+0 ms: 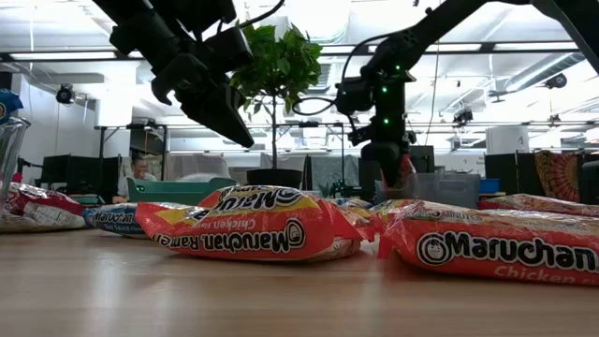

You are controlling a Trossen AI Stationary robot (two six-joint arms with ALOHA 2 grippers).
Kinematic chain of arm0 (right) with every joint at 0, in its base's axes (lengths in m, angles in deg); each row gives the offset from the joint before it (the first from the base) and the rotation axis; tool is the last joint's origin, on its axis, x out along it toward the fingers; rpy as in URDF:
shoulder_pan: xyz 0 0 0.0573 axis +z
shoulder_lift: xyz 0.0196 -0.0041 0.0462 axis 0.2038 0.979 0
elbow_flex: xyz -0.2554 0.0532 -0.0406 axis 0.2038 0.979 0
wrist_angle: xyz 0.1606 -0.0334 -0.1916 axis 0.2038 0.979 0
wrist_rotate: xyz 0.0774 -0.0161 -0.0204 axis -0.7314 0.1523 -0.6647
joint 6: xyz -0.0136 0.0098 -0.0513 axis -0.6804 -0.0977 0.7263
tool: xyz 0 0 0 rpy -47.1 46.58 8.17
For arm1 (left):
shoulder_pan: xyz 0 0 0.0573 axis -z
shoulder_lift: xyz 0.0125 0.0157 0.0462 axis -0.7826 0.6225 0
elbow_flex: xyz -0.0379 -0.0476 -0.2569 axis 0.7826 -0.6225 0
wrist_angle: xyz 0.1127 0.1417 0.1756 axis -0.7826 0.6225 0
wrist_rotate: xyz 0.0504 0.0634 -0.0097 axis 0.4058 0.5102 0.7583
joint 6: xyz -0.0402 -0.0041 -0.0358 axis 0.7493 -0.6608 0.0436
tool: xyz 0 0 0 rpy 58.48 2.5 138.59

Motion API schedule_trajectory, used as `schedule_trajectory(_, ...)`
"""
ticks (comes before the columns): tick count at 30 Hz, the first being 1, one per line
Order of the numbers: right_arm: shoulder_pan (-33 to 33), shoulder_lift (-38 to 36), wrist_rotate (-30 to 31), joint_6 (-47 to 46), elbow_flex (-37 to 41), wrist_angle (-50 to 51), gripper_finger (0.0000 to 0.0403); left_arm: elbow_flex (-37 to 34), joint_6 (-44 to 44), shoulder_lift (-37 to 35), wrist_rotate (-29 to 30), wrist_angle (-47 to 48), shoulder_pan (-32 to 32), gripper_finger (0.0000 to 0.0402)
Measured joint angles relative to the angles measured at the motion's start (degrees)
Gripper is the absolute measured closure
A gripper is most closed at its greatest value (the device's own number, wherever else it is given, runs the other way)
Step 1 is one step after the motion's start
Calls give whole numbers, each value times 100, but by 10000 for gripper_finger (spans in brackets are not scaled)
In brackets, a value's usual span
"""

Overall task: Sort Maruchan noodles
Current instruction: Put the orange noodle pack into the black bin

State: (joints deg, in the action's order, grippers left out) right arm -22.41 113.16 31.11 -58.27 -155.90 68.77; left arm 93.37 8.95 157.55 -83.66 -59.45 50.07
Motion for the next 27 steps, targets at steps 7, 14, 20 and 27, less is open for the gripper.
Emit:
schedule_trajectory(7,125,-3,0,-82,0,-41,296,0,0,0,0,-2,0,400)
schedule_trajectory(14,182,-4,23,-296,0,-44,296,2,0,0,0,-2,-2,400)
schedule_trajectory(20,182,-4,46,-540,-2,-37,296,2,0,0,0,-2,-2,400)
schedule_trajectory(27,193,-7,83,-687,-4,-26,296,2,0,0,0,-3,-7,400)
